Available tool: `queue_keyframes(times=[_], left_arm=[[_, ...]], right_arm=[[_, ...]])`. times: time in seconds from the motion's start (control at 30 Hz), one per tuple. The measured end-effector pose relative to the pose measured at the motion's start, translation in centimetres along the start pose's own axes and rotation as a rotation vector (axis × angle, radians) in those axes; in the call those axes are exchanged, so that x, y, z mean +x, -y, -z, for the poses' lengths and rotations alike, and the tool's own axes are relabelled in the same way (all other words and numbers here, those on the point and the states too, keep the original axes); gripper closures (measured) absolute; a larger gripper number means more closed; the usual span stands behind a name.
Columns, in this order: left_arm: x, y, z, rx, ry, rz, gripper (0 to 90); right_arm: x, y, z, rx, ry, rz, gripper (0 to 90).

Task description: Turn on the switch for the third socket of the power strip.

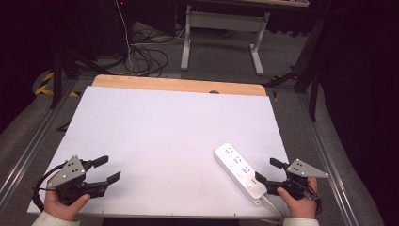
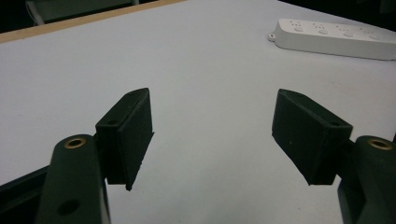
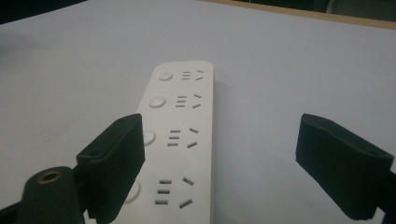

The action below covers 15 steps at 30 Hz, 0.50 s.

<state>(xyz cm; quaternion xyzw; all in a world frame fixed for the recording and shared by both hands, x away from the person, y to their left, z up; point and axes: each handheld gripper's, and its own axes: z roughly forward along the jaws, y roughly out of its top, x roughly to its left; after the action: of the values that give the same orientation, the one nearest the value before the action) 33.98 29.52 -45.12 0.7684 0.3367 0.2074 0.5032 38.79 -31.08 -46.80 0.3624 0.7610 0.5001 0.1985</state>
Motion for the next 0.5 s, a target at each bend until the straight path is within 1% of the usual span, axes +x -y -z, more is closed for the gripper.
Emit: queue_keyframes(times=[0.07, 0.27, 0.33, 0.4, 0.5], left_arm=[[0.0, 0.0, 0.0, -0.001, 0.000, 0.004, 29.3], [0.1, 0.1, 0.1, 0.005, -0.004, 0.002, 29.3], [0.2, 0.1, 0.1, 0.007, -0.006, 0.004, 29.3], [0.3, 0.3, 0.2, 0.005, 0.004, 0.009, 29.2], [0.4, 0.5, 0.3, 0.004, 0.006, 0.015, 28.9]], right_arm=[[-0.1, 0.5, 0.1, -0.011, 0.003, -0.007, 16.1], [-0.3, 1.4, 0.4, -0.012, 0.020, -0.011, 15.3], [-0.2, 1.8, 0.4, -0.009, 0.026, -0.020, 15.3], [-0.1, 2.1, 0.3, 0.001, 0.025, -0.026, 15.2], [0.0, 2.2, 0.0, 0.015, 0.014, -0.018, 15.2]])
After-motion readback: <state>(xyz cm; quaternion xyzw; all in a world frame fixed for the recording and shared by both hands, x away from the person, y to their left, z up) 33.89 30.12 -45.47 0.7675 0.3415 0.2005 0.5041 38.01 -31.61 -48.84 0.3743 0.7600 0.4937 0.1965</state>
